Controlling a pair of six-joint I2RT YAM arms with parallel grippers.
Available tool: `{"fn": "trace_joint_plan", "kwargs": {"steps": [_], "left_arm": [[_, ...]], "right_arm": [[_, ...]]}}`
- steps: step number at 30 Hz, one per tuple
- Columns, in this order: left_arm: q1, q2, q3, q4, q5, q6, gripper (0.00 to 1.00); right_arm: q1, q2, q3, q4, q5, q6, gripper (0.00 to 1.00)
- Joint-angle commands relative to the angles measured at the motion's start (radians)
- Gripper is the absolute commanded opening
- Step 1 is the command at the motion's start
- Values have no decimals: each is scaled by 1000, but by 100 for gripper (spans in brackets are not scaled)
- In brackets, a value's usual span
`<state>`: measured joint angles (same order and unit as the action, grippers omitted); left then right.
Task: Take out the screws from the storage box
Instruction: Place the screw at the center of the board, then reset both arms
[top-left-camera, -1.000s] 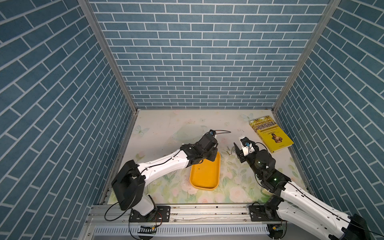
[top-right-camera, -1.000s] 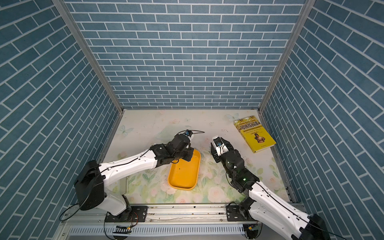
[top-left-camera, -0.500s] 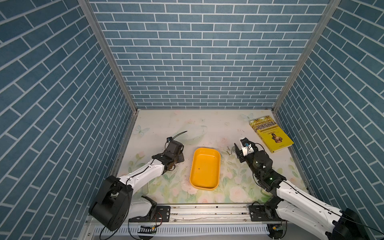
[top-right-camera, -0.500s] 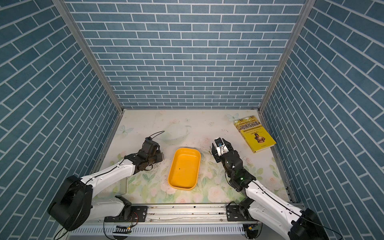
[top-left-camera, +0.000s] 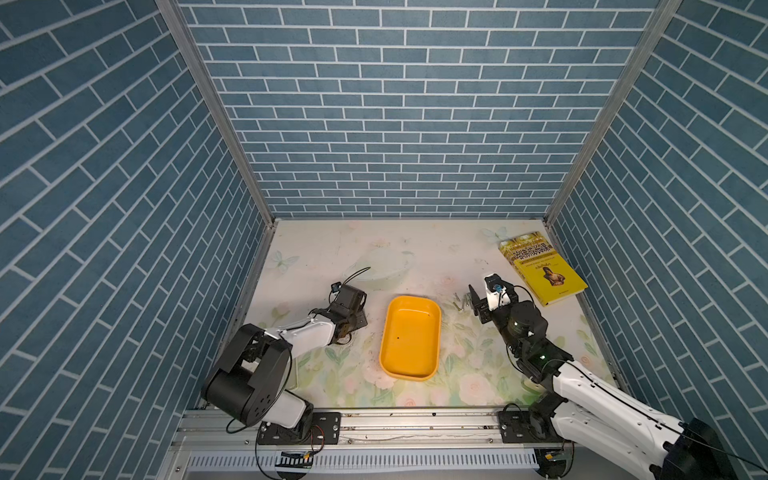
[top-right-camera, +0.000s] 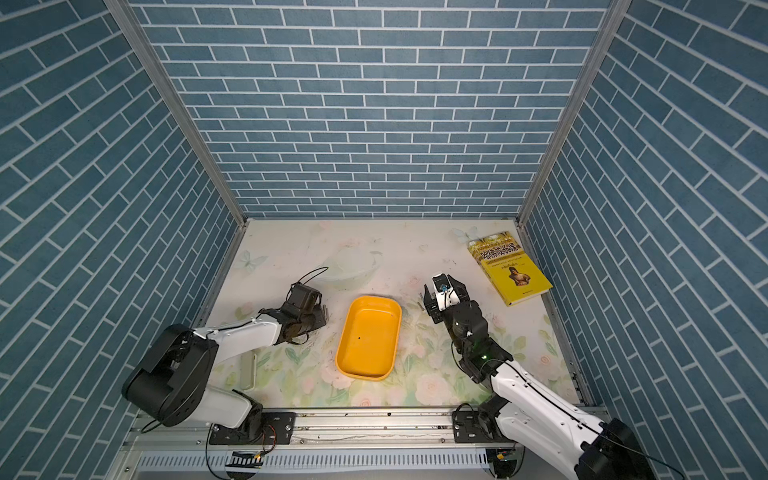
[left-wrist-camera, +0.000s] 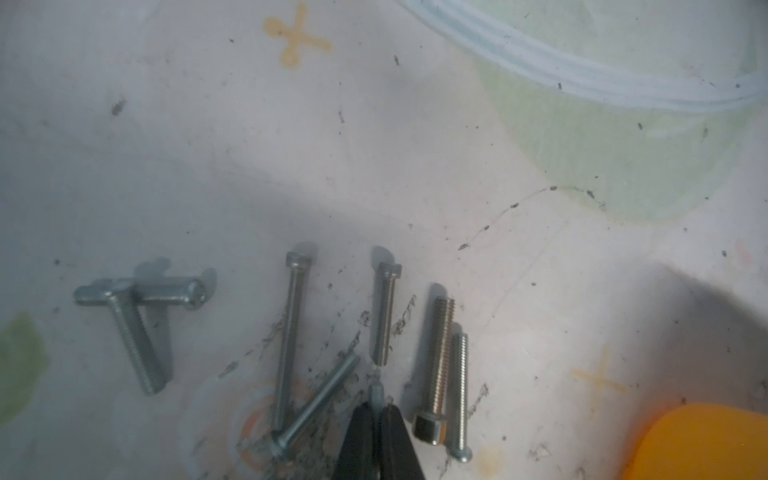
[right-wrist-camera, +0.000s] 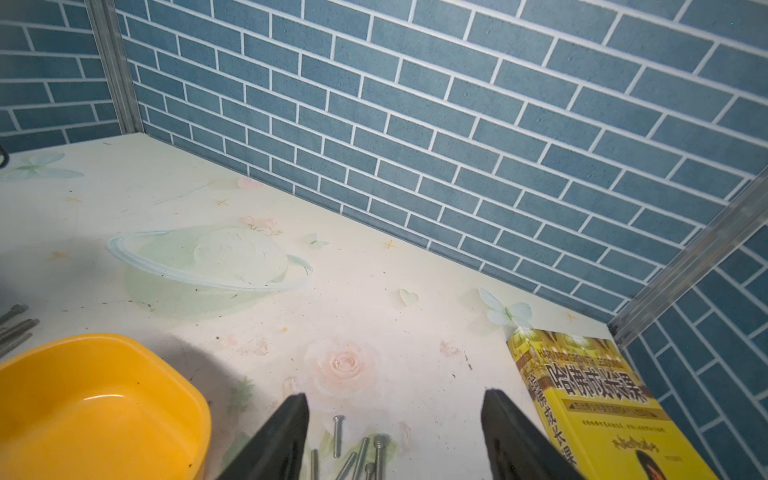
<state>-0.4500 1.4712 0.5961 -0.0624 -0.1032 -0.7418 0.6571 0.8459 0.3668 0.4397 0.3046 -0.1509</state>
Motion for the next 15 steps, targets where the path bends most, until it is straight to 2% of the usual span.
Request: {"fn": "trace_joint_plan", "kwargs": {"steps": [1, 2, 5, 6, 8, 9, 12, 13, 14, 15], "left_arm": [[7, 11, 2, -6, -5, 2, 33], [7, 1, -2, -1, -9, 4, 44], [6, -44, -1, -6, -26, 1, 64], [6, -72, -1, -15, -42, -14, 74], [3, -147, -1, -15, -67, -42, 95], [-3, -195, 0, -12, -97, -56, 100], [-31, -330, 26, -24, -264, -85, 100], [-43, -369, 35, -31, -329, -89, 100], [-56, -408, 43, -38, -413, -102, 100], [-62, -440, 47, -45, -480, -117, 100]], "right_arm": [[-15, -26, -49, 93, -54, 34, 76], [-25, -34, -64, 117, -65, 41, 77], [-57, -35, -97, 161, -5, 68, 79], [-70, -29, -111, 182, 51, 88, 98], [-98, -22, -157, 241, 230, 138, 100], [-116, -28, -194, 280, 305, 162, 100], [-180, -66, -263, 369, 285, 183, 100], [-191, -59, -288, 415, 321, 168, 100], [-207, -39, -305, 475, 422, 166, 100], [-219, -24, -297, 458, 464, 173, 100]]}}
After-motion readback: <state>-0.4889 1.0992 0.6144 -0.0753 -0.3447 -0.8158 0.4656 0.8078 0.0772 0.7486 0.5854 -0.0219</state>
